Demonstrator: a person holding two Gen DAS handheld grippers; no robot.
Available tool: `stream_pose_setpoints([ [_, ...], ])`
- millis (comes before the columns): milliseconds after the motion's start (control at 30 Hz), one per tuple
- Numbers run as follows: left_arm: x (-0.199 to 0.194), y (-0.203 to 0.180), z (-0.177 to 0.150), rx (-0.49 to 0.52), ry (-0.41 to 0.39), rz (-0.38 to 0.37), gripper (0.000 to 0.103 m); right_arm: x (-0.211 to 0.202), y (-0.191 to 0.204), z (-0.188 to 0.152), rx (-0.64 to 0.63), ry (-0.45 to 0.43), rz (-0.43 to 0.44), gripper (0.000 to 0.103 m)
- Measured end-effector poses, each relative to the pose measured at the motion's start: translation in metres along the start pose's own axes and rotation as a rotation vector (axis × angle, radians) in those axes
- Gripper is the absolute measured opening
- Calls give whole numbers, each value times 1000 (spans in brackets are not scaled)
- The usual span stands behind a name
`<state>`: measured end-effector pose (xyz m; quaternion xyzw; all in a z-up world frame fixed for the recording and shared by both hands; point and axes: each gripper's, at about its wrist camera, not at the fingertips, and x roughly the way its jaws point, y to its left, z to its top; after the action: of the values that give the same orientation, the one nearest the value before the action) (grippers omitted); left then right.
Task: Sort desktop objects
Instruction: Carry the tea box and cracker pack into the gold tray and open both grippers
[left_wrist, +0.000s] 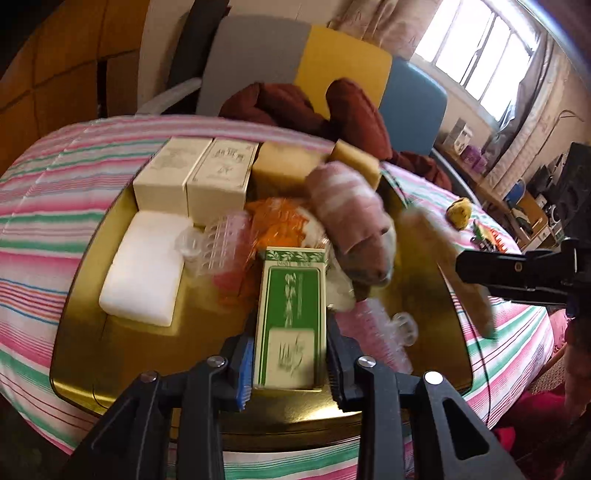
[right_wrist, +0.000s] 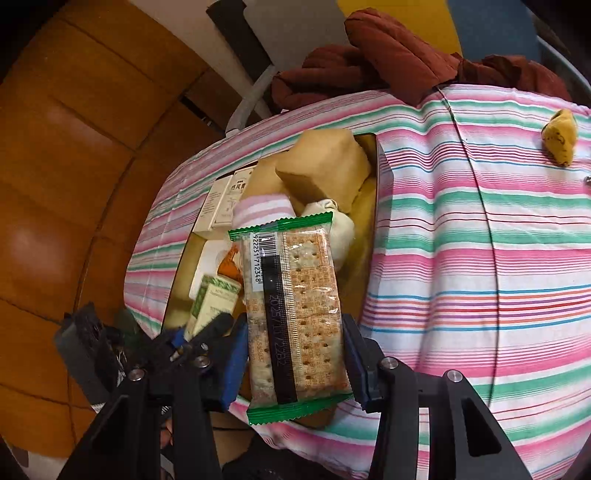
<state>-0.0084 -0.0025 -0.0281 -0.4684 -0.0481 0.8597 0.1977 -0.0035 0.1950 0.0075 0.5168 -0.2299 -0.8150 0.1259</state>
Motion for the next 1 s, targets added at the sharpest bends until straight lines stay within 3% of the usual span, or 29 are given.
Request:
stream_pose_setpoints([
  [33, 0, 1, -2, -12, 4, 8, 50, 3, 1, 0, 2, -6, -27, 51],
  [67, -1, 3, -3, -27, -3, 10, 52, 5, 2, 1, -1, -9, -44, 53],
  [167, -7, 10, -6, -74, -39, -29, 52, 5, 5, -1, -23, -20, -54, 53],
  [333, -13, 21, -8, -128, -88, -12, 52, -1, 8, -6, -82, -32, -94, 52],
  [367, -15, 22, -8, -138, -93, -3, 52, -1, 12, -7, -109, -33, -99, 48],
  [467, -17, 24, -7, -158, -99, -8, 52, 7, 25, -12, -171, 1, -66, 39],
  [633, -19, 21, -3, -177, -101, -15, 52, 30, 32, -18, -214, 63, -79, 39],
  [733, -22, 16, -3, -171, -101, -22, 54, 36, 24, -18, -195, 90, -58, 39],
  [833, -26, 8, -1, -154, -121, -19, 56, 21, 22, -17, -200, 52, -10, 40],
  [1000, -27, -9, 3, -145, -124, -28, 59, -14, 7, -15, -205, -9, -34, 52],
])
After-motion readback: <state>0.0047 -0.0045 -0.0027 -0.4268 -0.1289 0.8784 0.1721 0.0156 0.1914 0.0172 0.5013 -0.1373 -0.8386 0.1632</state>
